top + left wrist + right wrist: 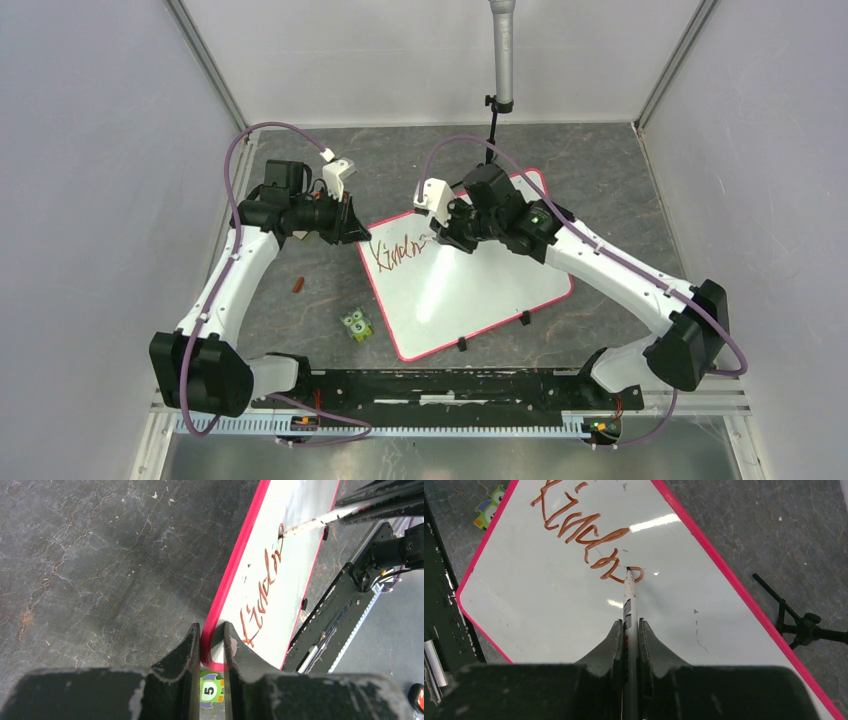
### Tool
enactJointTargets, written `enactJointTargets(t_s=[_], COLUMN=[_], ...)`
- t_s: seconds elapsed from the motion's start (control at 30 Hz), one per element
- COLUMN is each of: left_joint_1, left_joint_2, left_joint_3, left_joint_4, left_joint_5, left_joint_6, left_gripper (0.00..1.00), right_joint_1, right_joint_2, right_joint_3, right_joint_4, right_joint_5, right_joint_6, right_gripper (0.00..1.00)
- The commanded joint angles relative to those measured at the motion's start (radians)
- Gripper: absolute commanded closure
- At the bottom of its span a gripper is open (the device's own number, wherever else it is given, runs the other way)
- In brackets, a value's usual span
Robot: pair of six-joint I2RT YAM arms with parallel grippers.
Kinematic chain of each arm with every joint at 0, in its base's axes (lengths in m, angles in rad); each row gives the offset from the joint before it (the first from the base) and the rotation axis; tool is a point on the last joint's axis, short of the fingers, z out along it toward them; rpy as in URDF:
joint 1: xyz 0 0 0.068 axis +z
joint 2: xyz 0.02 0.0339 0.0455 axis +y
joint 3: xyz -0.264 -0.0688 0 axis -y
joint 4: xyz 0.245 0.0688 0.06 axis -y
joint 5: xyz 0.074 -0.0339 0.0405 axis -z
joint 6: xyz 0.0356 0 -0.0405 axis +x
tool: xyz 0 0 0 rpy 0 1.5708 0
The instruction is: Write a sentence on the whiteboard
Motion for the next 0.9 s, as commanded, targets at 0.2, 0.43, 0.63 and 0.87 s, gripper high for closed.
enactJointTargets(t_s=[0.2,0.43,0.63,0.87], left_joint_1=[-0.046,-0.046,-0.046,-0.048], left_joint_2=[0.028,0.033,0.037,0.035], left_joint_3=[-0.007,-0.005,-0.002,-0.004], left_joint_4=[-0.055,-0.054,-0.054,-0.054], left_joint_5=[-0.009,-0.01,-0.01,-0.011], left_joint_6=[0.061,0.06,0.061,0.059], left_gripper=[0.98,0.98,0.98,0.98], right_joint_1=[0.008,0.009,0.006,-0.007], right_joint_2=[-0.037,-0.062,-0.071,-0.072], right_joint_3=[-0.072,-0.095,-0.103,-0.082], right_joint_4=[0.006,-0.005,-0.02,-0.031], right_joint_5=[0.017,0.037,0.049,0.057], right_joint_6=[-0.009,-0.024,-0.032,-0.04], right_gripper=[1.0,1.0,1.0,1.0])
